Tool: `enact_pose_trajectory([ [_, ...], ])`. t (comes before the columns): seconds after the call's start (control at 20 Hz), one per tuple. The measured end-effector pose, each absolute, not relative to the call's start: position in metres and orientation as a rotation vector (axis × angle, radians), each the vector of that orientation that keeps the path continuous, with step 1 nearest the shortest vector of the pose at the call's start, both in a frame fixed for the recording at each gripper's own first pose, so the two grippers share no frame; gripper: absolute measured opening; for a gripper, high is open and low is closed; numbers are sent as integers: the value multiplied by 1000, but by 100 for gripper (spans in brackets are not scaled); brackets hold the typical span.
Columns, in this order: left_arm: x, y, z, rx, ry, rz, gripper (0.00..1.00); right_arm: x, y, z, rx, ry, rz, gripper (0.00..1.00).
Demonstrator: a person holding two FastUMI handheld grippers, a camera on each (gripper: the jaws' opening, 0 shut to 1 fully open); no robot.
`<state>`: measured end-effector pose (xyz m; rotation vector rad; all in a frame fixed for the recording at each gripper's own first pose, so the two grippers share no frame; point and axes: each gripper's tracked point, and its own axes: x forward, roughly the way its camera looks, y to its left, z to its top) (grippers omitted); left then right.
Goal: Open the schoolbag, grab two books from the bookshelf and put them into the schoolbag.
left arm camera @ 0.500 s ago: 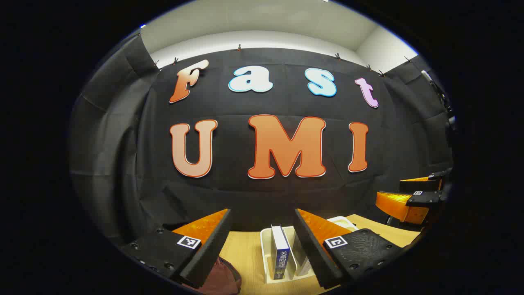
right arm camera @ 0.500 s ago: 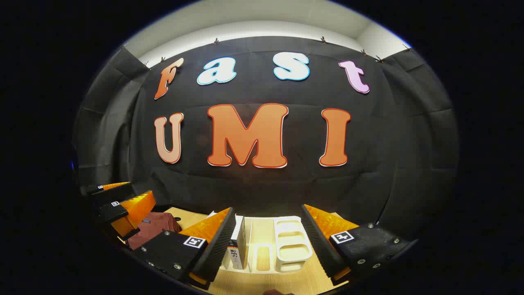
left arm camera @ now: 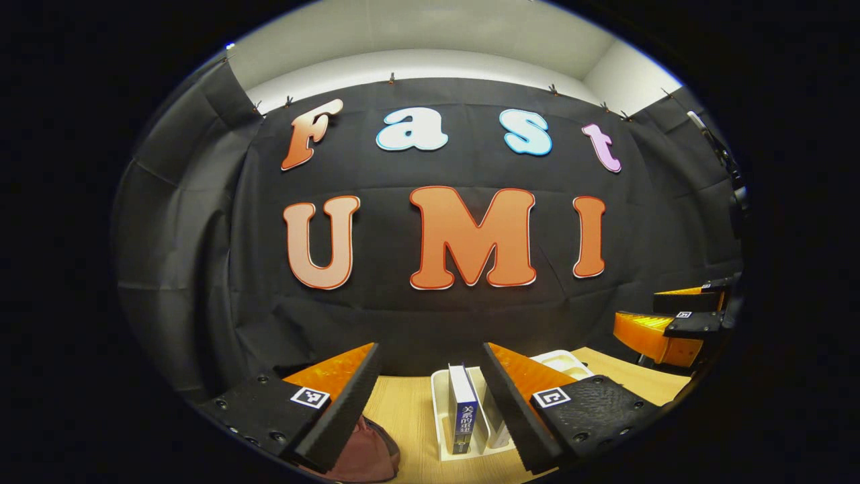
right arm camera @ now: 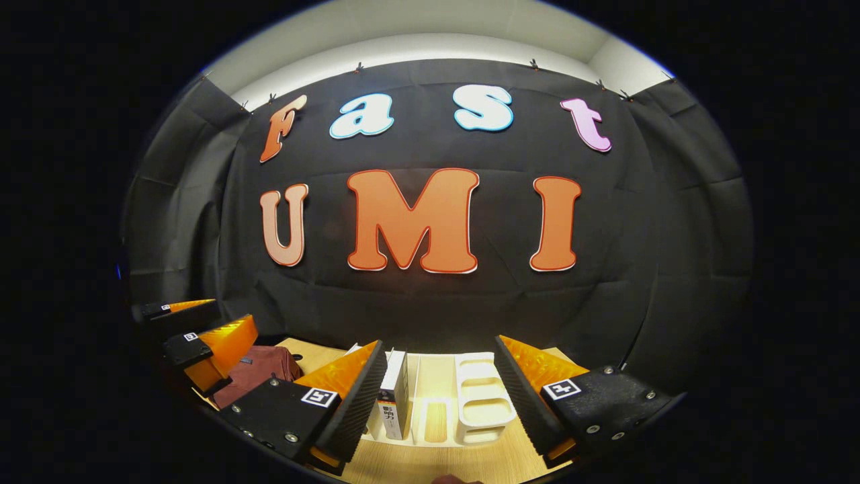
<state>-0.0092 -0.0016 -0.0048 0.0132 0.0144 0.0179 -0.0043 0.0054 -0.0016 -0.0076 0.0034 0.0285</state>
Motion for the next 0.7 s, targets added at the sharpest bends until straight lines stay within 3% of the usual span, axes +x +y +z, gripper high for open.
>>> enact_pose_trajectory([
  [0.7,-9,8,-7,17,8,30,94,-1,15,-3,-10,9,41,95],
])
